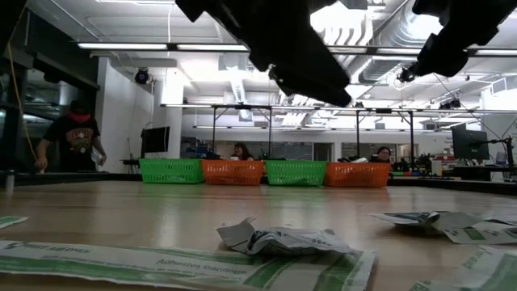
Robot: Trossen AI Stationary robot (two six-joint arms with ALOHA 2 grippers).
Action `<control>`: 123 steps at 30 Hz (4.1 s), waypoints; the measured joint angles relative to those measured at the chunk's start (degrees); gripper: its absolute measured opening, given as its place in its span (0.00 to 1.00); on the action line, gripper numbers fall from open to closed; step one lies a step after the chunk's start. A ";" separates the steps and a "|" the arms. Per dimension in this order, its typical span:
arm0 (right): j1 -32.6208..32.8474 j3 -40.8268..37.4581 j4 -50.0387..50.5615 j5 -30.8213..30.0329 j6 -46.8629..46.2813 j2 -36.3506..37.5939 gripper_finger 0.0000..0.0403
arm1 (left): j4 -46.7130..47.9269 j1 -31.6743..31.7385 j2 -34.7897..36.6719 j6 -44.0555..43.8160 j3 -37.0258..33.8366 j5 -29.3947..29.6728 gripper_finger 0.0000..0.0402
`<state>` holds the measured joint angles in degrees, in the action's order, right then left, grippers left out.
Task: Pick & Place First Aid Supplies
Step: Put the gray towelette pack in the left orange bin
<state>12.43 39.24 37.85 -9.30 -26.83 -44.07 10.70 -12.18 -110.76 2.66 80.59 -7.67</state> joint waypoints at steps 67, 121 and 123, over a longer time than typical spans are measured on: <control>21.11 0.04 -0.42 -8.16 -9.14 -0.20 0.25 | 6.47 -3.67 -21.26 -35.82 16.38 -9.77 0.53; 21.09 0.04 -0.38 -10.13 -10.71 -0.20 0.25 | 11.59 -9.06 -20.45 -17.28 15.96 15.42 0.00; 21.11 0.04 -0.40 -10.36 -10.60 -0.20 0.25 | 13.14 -9.06 -19.28 -17.28 15.87 15.38 0.00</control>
<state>33.54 39.29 37.46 -19.65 -37.43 -44.27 23.84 -21.23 -130.04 -14.61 96.46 7.70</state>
